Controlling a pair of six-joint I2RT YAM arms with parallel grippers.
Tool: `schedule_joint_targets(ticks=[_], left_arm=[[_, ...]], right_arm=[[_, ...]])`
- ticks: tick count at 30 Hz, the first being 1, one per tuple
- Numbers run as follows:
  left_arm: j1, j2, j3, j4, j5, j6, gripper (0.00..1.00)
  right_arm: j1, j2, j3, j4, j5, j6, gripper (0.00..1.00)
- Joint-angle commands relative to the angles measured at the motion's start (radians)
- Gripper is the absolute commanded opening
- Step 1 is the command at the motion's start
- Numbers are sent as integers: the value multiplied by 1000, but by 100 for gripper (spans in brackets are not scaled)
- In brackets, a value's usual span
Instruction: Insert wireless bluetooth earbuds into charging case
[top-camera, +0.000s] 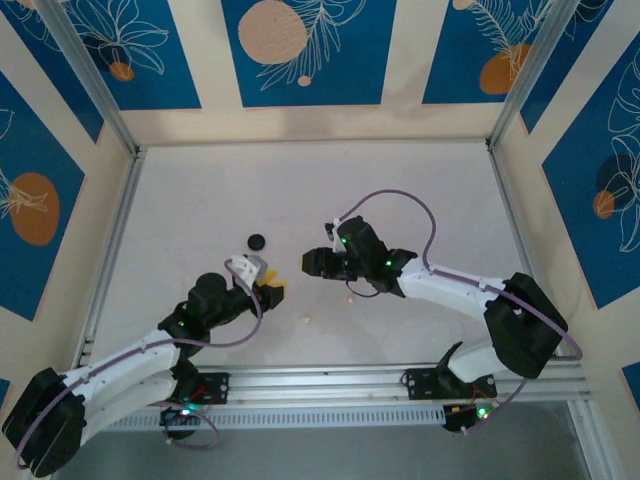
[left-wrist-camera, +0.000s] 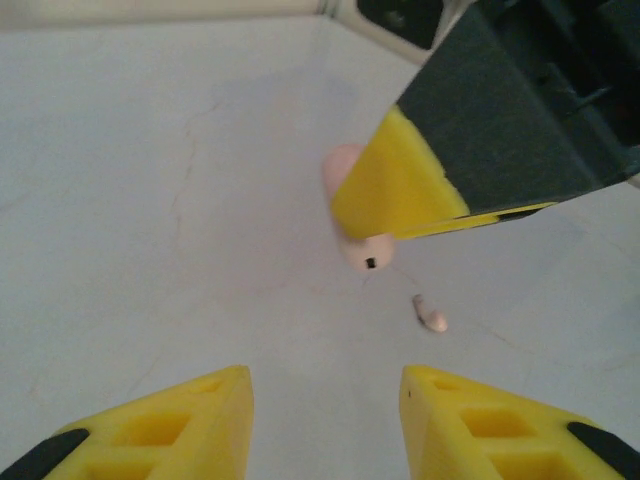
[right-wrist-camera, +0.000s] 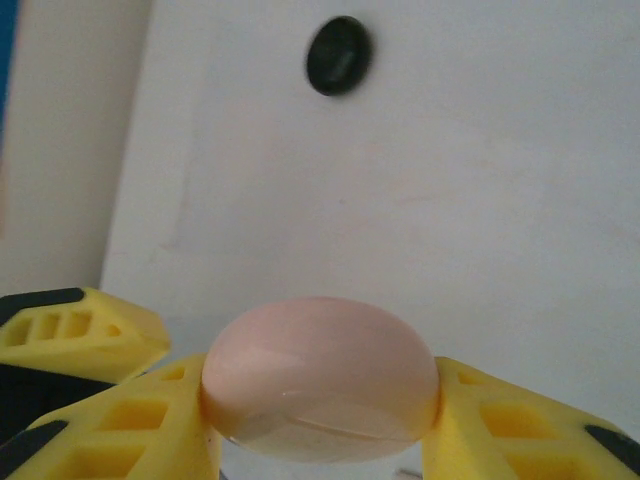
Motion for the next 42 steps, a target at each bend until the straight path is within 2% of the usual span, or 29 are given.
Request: schedule_joint_targets(ticks=[1, 8, 24, 42], left_arm=[[-14, -2, -19, 162, 70, 106, 43], [-44, 30, -24, 237, 80, 191, 43], [-85, 161, -3, 435, 20, 184, 43], [-89, 137, 6, 440, -64, 141, 47]], right_arm=[[-2, -42, -45, 206, -58, 36, 43], [6, -64, -96, 323, -125, 73, 44], [36, -81, -128, 383, -163, 111, 44], [40, -100, -145, 398, -189, 104, 44]])
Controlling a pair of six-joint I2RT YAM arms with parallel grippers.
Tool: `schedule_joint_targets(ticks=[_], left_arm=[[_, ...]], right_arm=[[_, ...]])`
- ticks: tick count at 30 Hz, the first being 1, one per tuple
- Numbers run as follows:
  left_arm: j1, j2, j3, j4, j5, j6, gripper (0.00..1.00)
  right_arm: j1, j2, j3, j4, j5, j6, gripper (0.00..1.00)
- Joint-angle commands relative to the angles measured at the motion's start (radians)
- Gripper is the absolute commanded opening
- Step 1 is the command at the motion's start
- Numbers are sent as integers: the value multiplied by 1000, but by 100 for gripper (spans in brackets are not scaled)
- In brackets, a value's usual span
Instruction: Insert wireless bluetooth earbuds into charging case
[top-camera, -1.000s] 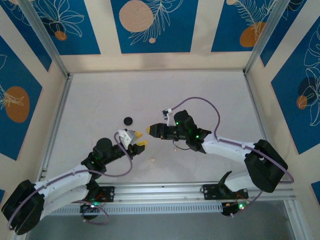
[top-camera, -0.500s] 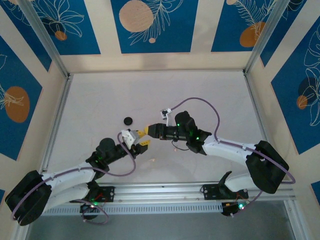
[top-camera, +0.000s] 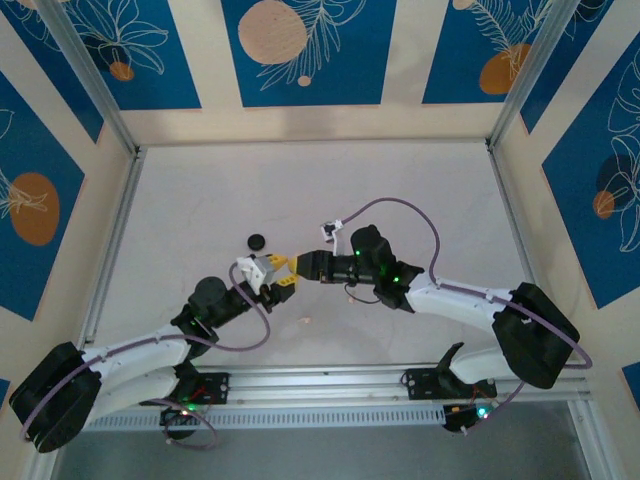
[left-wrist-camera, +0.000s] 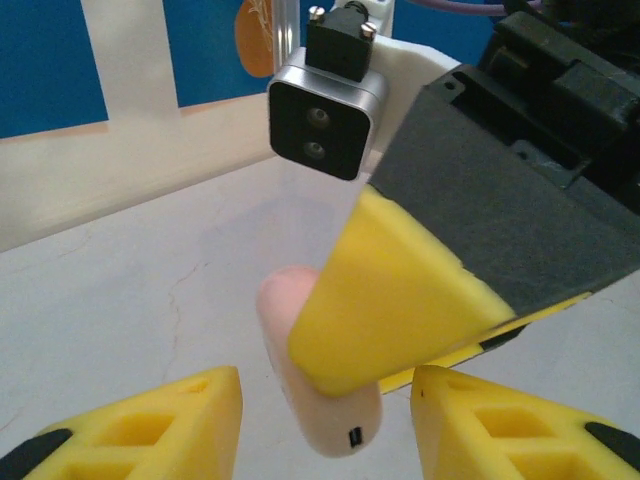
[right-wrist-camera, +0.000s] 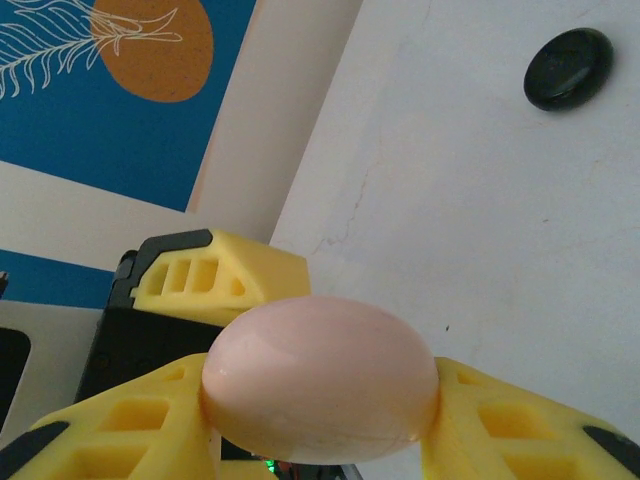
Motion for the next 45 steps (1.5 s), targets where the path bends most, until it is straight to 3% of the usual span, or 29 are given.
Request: schedule_joint_targets(ticks=[1, 13, 18, 22, 27, 30, 39, 45], left_arm=[[-12, -10, 21, 32, -31, -15, 47], [-12, 33, 47, 59, 39, -30, 44], [-11, 31, 46, 72, 82, -29, 24], [-11, 17, 45, 54, 87, -36, 19], [-5, 7, 55, 21, 125, -40, 15], [5, 17, 66, 24, 184, -48, 14], [58, 97, 104, 112, 449, -68, 13], [80, 166, 125, 232, 594, -114, 13]], right_arm=[[10, -31, -12, 34, -28, -5, 44], [18, -33, -15, 37, -55, -9, 44], [19, -35, -19, 32, -54, -15, 45], [18, -76, -30, -11, -13, -62, 63], [-3, -243, -65, -140, 82, -220, 70], [-49, -344, -84, -188, 54, -341, 70], [-231, -525, -117, -270, -224, -767, 65], [-278, -561, -108, -372, -387, -1092, 66]])
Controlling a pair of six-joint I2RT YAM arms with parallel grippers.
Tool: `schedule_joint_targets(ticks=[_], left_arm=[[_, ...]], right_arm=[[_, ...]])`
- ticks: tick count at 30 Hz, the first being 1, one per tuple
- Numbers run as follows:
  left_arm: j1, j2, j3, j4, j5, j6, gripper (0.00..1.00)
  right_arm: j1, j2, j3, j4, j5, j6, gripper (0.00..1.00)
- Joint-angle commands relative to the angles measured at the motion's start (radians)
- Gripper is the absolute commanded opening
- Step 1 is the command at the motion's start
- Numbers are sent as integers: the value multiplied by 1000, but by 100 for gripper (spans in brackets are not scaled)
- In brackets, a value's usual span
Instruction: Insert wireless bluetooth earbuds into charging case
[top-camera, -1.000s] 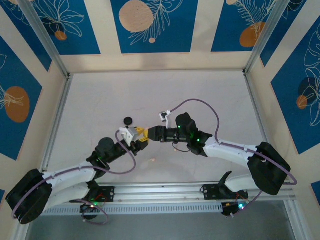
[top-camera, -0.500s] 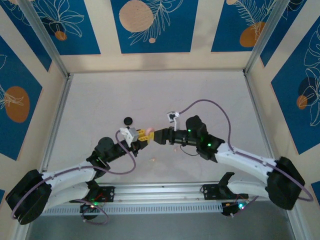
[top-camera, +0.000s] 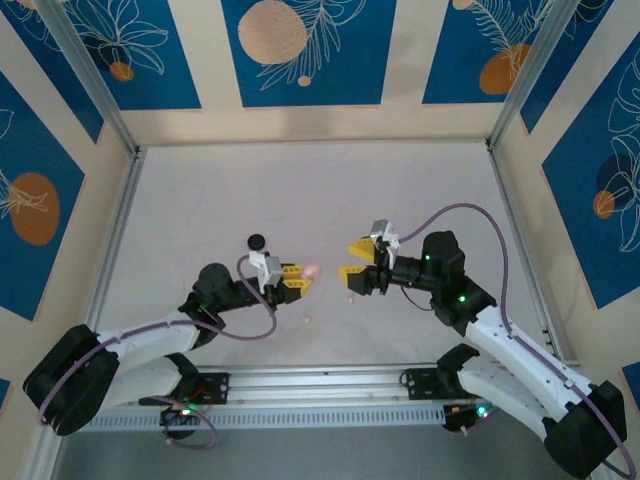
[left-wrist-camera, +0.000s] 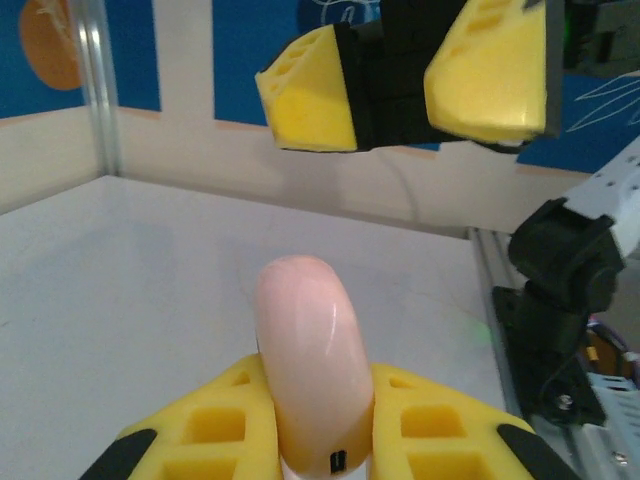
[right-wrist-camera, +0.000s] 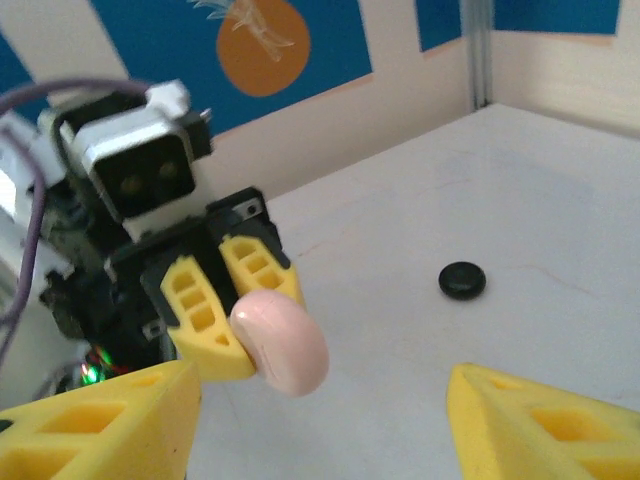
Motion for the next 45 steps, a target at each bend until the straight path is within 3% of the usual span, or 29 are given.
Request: schedule_joint_targets(ticks=[1, 12, 29, 39, 42, 45], left_arm=[[10, 28, 35, 153, 144, -42, 13], [10, 116, 46, 362, 238, -112, 13], [11, 117, 50, 410, 245, -143, 14], [11, 114, 48, 408, 242, -145, 14], [10, 115, 44, 397, 227, -132, 20], [11, 112, 34, 368, 204, -103, 39]], right_arm=[[-10, -13, 0, -82, -170, -304, 65], [-17, 161, 113, -136, -406, -435, 57], [38, 333, 244, -209, -514, -493, 41], [42, 361, 273, -253, -536, -526, 14], [42, 357, 283, -290, -524, -548, 11], [41, 343, 298, -355, -488, -590, 11]])
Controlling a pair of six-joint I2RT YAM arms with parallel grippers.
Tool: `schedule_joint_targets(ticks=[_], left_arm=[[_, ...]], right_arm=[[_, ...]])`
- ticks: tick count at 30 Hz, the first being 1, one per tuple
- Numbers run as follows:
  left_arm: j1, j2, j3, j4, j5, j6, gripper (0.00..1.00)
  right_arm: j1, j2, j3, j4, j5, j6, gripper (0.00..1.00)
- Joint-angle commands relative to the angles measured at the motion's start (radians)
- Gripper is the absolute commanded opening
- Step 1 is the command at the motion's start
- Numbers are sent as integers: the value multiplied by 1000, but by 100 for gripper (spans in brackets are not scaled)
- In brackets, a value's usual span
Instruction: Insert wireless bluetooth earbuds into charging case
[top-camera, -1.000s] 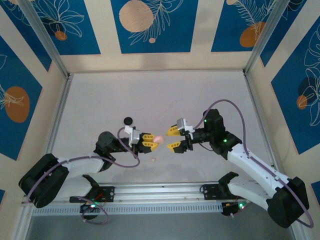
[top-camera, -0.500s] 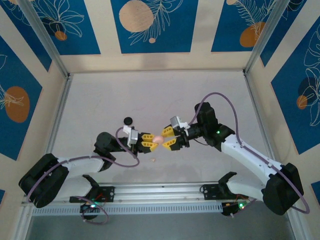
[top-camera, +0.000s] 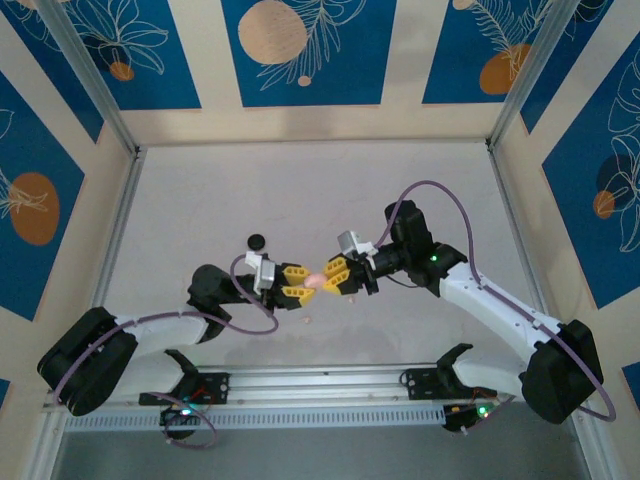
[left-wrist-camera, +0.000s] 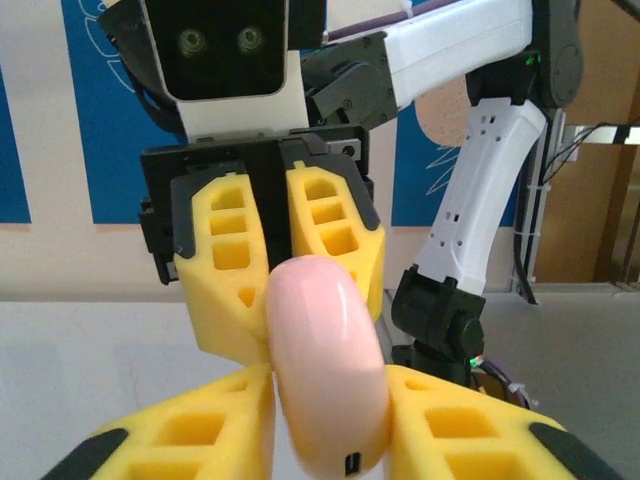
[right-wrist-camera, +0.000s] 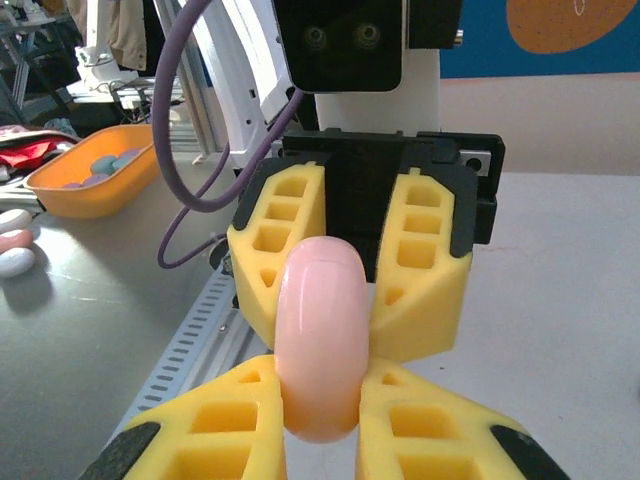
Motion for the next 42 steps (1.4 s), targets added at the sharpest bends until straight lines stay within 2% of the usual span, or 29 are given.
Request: schedule_joint_targets(ticks=[1, 4, 6, 10, 14, 18, 23, 29, 42], left_arm=[[6, -8, 8, -11, -36, 36, 45], [6, -49, 9, -139, -56, 121, 53], [5, -93, 23, -290, -64, 203, 54], [2, -197, 93, -705, -87, 409, 55], [4, -267, 138, -941, -123, 527, 56], [1, -275, 162, -1026, -106, 553, 56], [-9, -255, 181, -1085, -96, 585, 55], [-18, -244, 201, -1133, -96, 605, 40], [-22, -246, 191, -1101, -88, 583, 20]], right_arm=[[10, -18, 41, -125, 23, -82, 11], [14, -35, 79, -260, 123, -150, 11], [23, -43, 103, -334, 211, -184, 11], [63, -42, 148, -452, 377, -242, 11], [115, -22, 182, -510, 497, -268, 11], [164, 20, 217, -550, 588, -287, 11], [207, 83, 261, -575, 612, -302, 11], [231, 125, 288, -575, 608, -315, 11], [243, 132, 280, -541, 566, -310, 12]])
